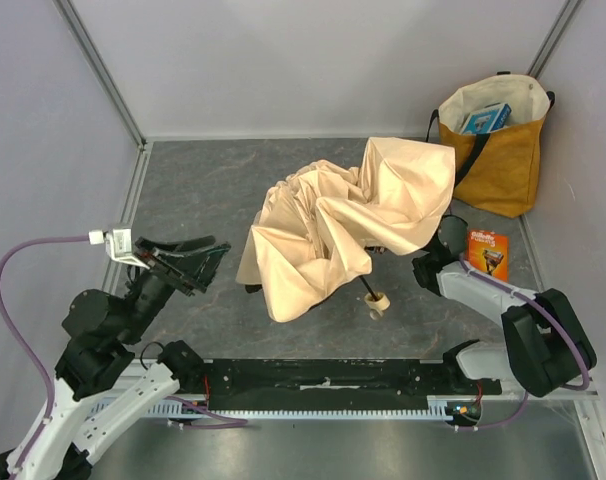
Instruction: Put away the umbrella
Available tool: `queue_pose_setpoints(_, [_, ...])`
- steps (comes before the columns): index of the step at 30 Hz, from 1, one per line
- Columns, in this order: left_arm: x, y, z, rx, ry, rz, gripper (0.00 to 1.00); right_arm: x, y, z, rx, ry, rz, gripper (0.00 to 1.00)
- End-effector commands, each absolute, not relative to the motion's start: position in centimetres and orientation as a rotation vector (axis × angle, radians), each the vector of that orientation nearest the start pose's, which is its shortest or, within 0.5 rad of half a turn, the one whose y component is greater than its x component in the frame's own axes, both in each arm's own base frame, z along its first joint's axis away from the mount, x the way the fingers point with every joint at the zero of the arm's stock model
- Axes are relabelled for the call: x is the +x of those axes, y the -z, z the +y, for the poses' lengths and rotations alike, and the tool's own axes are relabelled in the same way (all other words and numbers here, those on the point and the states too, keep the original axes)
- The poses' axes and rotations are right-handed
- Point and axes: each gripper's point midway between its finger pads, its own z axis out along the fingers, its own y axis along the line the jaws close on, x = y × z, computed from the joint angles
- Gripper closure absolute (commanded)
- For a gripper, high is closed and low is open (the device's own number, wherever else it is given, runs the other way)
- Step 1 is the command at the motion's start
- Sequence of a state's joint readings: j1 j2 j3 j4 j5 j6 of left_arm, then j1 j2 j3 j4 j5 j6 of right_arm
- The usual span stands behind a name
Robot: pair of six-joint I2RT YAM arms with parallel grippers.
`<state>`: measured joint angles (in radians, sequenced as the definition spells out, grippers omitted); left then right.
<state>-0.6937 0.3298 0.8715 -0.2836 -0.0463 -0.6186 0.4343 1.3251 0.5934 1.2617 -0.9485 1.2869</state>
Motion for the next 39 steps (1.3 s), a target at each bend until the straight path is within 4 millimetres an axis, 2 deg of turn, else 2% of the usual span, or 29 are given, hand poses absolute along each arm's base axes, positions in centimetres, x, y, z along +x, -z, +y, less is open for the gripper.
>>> queue_pose_setpoints(1, [18.0,-33.2,-11.1,-0.204,0.792,1.620,0.28,14.0,-39.6,25.0,-0.834,-1.801,0.911,1.00])
queue_pose_setpoints(3, [19.4,-30.9,-10.7,-0.305,0.694,1.735,0.31,12.9,-39.9,24.7,-0.878,-1.790,0.894,1.00])
queue_pose_setpoints(5, [20.9,-29.2,-11.0,-0.344,0.604,1.831,0.32,11.7,-40.4,24.3,-0.921,-1.767,0.865,1.00])
queue_pose_setpoints(7, [22.4,-28.2,-11.8,-0.343,0.541,1.885,0.26,10.6,-40.7,23.9,-0.957,-1.746,0.837,1.00])
queue_pose_setpoints(9, [23.5,-27.9,-13.2,-0.312,0.578,1.912,0.24,10.1,-41.0,23.6,-0.964,-1.731,0.820,1.00])
queue_pose_setpoints(11, [24.6,-28.1,-13.8,-0.336,0.629,1.915,0.25,9.7,-41.3,23.5,-0.975,-1.726,0.807,1.00])
queue_pose_setpoints(13, [25.2,-29.0,-14.8,-0.315,0.721,1.891,0.33,9.5,-41.7,23.3,-0.977,-1.712,0.791,1.00])
queue_pose_setpoints(14, [25.1,-29.5,-15.7,-0.291,0.788,1.883,0.42,9.4,-41.9,23.3,-0.978,-1.703,0.779,1.00])
queue_pose_setpoints(16, [24.5,-31.6,-18.5,-0.169,0.985,1.816,0.54,9.5,-42.1,23.4,-0.978,-1.686,0.775,1.00])
queue_pose_setpoints(18, [23.3,-33.0,-20.9,-0.082,1.162,1.778,0.60,9.5,-42.3,23.3,-0.976,-1.661,0.756,1.00])
queue_pose_setpoints(19, [23.0,-33.6,-21.3,-0.078,1.207,1.771,0.62,9.5,-42.4,23.3,-0.978,-1.653,0.751,1.00])
queue_pose_setpoints(21, [23.0,-33.8,-20.5,-0.111,1.174,1.769,0.57,9.7,-42.7,23.4,-0.983,-1.630,0.756,1.00])
queue_pose_setpoints(23, [23.2,-33.8,-18.2,-0.186,1.062,1.750,0.40,10.0,-42.6,23.5,-0.981,-1.597,0.780,1.00])
queue_pose_setpoints(24, [22.8,-34.4,-17.2,-0.202,1.030,1.714,0.31,10.0,-42.6,23.4,-0.983,-1.567,0.785,1.00])
queue_pose_setpoints(25, [22.5,-35.0,-16.2,-0.216,1.002,1.679,0.29,10.2,-42.5,23.5,-0.978,-1.549,0.806,1.00])
queue_pose_setpoints(26, [22.0,-35.8,-15.2,-0.235,0.978,1.636,0.28,10.6,-42.3,23.5,-0.969,-1.530,0.827,1.00])
queue_pose_setpoints(27, [21.8,-36.0,-14.0,-0.271,0.944,1.607,0.28,10.0,-42.7,23.3,-0.974,-1.511,0.812,1.00])
queue_pose_setpoints(28, [21.6,-36.0,-12.8,-0.314,0.907,1.587,0.32,9.8,-42.9,23.1,-0.974,-1.509,0.807,1.00])
queue_pose_setpoints(30, [21.8,-34.6,-10.0,-0.464,0.798,1.582,0.41,9.1,-43.6,22.9,-0.983,-1.510,0.783,1.00])
queue_pose_setpoints(31, [21.9,-33.8,-9.3,-0.506,0.769,1.590,0.42,8.7,-43.9,22.7,-0.989,-1.516,0.773,1.00])
queue_pose_setpoints(34, [22.7,-32.9,-9.6,-0.516,0.745,1.622,0.46,8.1,-44.5,22.5,-1.002,-1.523,0.759,1.00])
queue_pose_setpoints(37, [23.5,-34.1,-12.2,-0.425,0.834,1.638,0.49,7.9,-45.0,22.5,-1.006,-1.521,0.750,1.00])
queue_pose_setpoints(39, [23.6,-35.5,-14.7,-0.312,0.934,1.636,0.60,7.8,-45.4,22.4,-0.998,-1.515,0.734,1.00])
